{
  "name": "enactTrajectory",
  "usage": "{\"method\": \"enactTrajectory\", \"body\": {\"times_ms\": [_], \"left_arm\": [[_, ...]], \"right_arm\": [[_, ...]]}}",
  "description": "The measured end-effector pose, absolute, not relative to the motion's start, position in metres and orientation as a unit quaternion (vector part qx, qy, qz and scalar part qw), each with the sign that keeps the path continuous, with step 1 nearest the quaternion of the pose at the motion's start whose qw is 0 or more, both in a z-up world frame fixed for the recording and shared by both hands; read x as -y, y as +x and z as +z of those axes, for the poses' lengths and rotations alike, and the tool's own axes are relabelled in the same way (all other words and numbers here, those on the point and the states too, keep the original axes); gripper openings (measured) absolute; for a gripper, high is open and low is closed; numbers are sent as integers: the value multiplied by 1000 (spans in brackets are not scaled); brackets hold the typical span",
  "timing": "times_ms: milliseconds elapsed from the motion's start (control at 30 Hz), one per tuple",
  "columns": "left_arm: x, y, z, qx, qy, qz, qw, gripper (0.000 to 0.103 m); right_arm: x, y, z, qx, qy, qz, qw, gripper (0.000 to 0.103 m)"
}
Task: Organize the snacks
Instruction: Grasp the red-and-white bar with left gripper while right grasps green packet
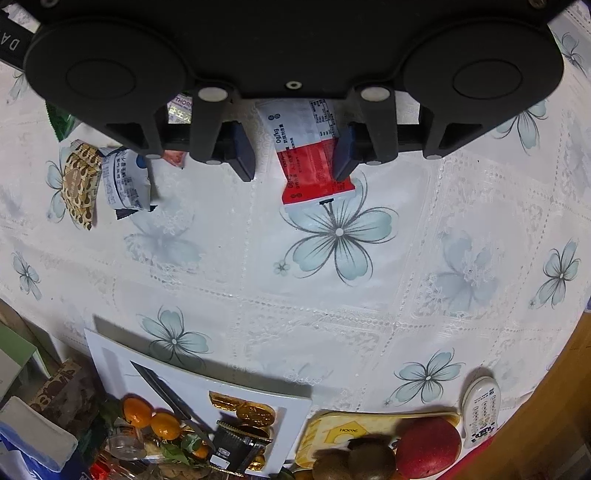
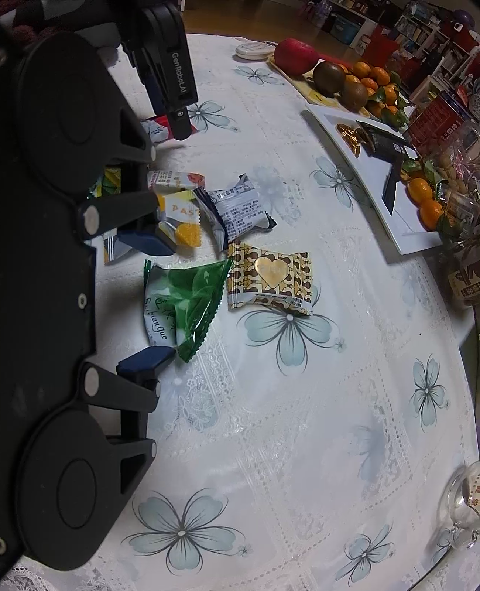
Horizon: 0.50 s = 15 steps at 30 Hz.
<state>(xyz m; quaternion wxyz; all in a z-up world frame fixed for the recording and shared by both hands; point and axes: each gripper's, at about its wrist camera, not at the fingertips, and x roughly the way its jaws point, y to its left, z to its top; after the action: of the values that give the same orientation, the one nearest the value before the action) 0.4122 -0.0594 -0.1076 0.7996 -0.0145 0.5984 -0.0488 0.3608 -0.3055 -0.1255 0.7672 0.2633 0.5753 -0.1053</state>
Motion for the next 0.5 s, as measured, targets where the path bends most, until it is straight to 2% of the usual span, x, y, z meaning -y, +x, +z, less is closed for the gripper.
{"method": "enactTrajectory", "body": {"times_ms": [200, 500], "left_arm": [[63, 410, -110, -598, 2, -36, 801, 57], [55, 410, -116, -625, -30, -22, 779, 57]], "right_arm": [[294, 364, -128, -568, 225, -114, 784, 60], [296, 362, -132, -565, 224, -114, 786, 61]]}}
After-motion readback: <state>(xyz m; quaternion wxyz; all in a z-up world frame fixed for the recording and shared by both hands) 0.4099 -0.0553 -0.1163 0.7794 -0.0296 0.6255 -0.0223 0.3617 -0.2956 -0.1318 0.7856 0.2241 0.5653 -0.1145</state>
